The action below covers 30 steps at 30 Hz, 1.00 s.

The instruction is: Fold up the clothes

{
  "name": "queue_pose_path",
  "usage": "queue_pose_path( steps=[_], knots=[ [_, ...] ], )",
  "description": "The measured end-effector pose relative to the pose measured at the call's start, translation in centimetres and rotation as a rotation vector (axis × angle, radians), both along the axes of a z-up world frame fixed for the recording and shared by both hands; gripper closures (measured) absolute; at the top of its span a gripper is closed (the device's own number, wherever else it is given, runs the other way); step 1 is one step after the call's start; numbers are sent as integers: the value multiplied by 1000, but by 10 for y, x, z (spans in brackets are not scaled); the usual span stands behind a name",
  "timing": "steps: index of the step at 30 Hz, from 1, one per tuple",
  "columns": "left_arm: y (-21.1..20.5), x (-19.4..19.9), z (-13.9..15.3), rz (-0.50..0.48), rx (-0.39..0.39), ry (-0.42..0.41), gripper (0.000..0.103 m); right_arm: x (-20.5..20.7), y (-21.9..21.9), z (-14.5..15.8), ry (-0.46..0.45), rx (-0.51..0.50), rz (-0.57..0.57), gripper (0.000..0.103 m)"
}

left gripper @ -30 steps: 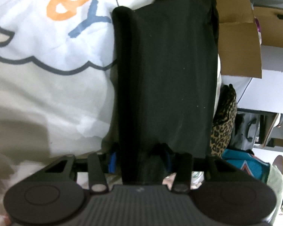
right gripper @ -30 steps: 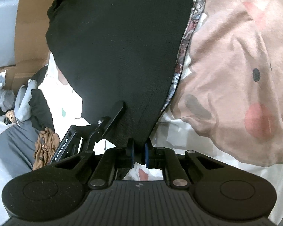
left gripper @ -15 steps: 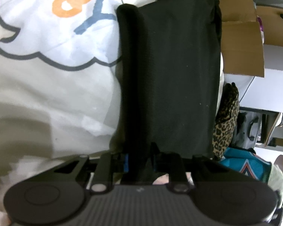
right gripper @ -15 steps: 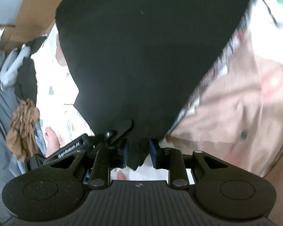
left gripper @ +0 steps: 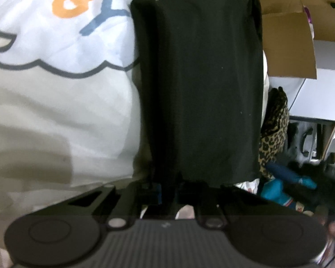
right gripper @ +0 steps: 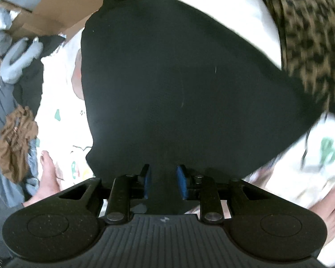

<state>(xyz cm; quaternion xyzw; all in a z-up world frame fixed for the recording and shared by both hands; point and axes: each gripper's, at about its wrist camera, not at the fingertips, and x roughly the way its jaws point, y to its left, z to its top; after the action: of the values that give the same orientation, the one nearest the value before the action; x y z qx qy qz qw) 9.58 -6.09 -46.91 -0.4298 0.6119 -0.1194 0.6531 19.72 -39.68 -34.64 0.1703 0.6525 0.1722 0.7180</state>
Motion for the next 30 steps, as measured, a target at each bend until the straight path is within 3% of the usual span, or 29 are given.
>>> queue_pose_path(
  steps=[11,14,21,23,25,30],
  knots=[
    [4,15,26,-10,34,-27,97,71,-42,43,-117,-86,103,73],
    [3,20,36,-21,80,-45,97,80,-65,35,-136,-127,99,73],
    [-18,12,47,-54,149,-42,97,78,-100,-14,-138,-180,92,73],
    [-8,2,49,-53,155,-42,97,75,-101,-26,-132,-200,140,73],
    [-43,10,49,-57,164,-48,97,72,-102,-36,-124,-216,173,73],
    [-36,3,45,-76,189,-58,97,69,-102,-52,-122,-218,224,73]
  ],
)
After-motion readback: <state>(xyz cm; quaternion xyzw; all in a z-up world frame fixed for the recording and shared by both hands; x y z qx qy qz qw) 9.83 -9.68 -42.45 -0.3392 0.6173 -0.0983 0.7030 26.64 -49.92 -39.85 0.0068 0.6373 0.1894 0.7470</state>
